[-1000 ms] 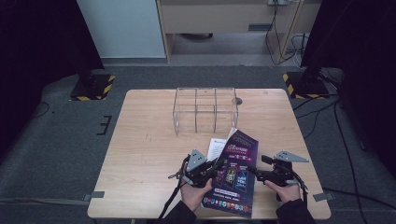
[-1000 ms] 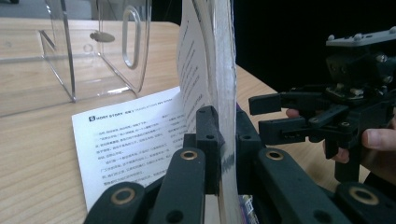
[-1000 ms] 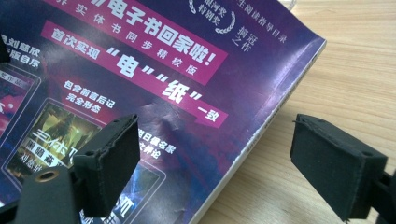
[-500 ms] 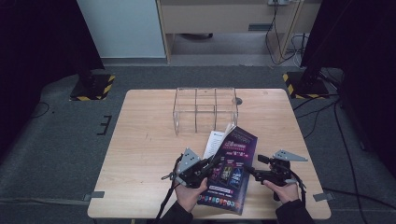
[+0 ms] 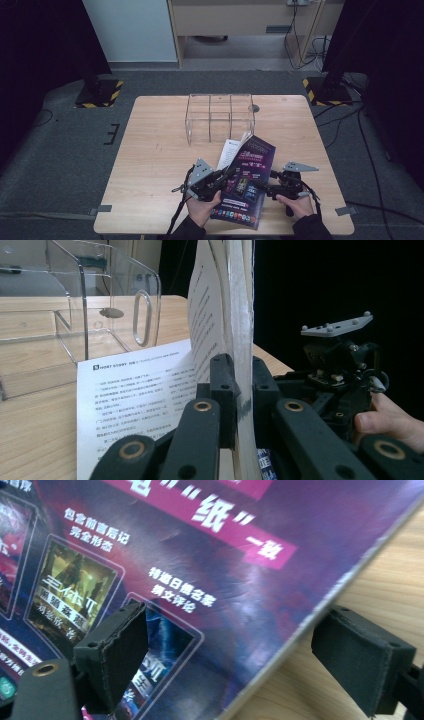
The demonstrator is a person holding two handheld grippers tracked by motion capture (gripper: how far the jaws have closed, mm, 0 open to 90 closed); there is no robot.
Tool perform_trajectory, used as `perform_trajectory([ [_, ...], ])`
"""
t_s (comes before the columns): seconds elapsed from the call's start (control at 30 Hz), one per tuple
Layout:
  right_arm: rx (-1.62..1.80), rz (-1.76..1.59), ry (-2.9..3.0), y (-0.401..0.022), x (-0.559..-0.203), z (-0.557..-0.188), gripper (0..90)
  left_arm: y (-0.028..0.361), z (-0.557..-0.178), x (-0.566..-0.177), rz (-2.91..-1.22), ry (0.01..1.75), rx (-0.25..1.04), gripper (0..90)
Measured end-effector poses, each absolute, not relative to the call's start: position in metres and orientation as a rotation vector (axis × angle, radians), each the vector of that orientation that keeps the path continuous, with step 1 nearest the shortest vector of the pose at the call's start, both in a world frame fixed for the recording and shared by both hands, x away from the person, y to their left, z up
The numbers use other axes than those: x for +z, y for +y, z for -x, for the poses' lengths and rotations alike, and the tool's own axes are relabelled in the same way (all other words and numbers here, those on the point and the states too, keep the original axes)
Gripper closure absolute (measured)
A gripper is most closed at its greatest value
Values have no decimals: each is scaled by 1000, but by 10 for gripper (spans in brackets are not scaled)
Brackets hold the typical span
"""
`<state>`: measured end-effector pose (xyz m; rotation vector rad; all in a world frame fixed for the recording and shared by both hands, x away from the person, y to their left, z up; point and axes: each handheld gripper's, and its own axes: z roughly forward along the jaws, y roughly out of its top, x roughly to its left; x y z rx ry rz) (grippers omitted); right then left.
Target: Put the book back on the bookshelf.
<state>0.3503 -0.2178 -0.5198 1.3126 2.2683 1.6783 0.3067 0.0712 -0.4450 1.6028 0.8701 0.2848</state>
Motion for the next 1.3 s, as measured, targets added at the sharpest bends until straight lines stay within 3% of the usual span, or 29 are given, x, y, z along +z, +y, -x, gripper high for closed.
perform_trajectory([
  [0.4,1782,-1317,2290,-212,-526,-353,182,70,-307,-447,-1603,849,273,841],
  [0.63,1930,-1348,2216,-221,-519,-352,302,78,-310,-447,-1577,859,240,840],
  [0.87,1986,-1331,2191,-219,-517,-351,322,76,-309,-451,-1581,853,227,840],
  [1.0,1954,-1352,2188,-220,-516,-351,395,77,-310,-452,-1579,854,225,840],
  [1.03,1922,-1372,2187,-221,-515,-351,474,77,-310,-452,-1574,857,222,840],
  [1.3,1817,-1411,2158,-220,-514,-350,601,75,-311,-454,-1585,858,232,840],
])
